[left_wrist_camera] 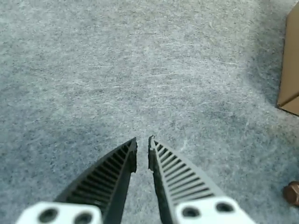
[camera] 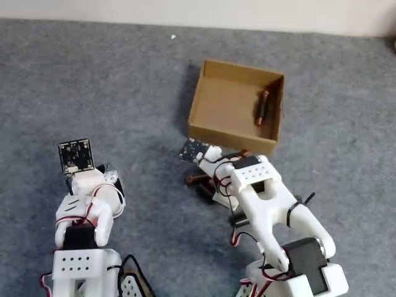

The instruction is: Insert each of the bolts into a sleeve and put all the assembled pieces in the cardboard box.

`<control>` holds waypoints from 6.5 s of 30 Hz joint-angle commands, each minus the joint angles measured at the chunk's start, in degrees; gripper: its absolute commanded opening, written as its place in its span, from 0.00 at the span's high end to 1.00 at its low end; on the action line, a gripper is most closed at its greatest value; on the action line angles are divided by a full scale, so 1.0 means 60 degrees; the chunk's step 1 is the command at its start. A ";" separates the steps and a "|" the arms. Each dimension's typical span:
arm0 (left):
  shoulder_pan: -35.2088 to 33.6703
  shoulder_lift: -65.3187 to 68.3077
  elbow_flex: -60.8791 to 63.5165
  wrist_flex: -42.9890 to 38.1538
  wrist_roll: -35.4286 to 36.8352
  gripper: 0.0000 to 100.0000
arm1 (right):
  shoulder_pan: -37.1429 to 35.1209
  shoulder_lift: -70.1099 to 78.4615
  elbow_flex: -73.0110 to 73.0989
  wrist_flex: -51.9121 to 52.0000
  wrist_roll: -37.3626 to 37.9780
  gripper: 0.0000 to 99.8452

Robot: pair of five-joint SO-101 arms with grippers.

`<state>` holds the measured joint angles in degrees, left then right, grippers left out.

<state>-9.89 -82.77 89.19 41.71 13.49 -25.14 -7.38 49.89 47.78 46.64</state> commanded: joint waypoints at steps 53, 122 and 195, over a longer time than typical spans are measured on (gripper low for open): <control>0.5297 0.5429 -0.5179 0.1919 -0.3238 0.80 | 0.5443 -0.8520 0.3260 -0.0828 -0.8103 0.99; 0.3729 1.3004 -1.0234 0.2784 0.3399 0.95 | 0.5399 -0.8520 0.3436 -0.0828 -0.8029 0.99; 0.3216 1.4425 -1.1436 0.3282 0.6403 0.79 | 0.5385 -0.8520 0.3465 -0.0828 -0.8015 0.99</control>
<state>9.80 4.44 25.80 55.52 51.91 6.86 -57.05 70.81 44.88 -1.45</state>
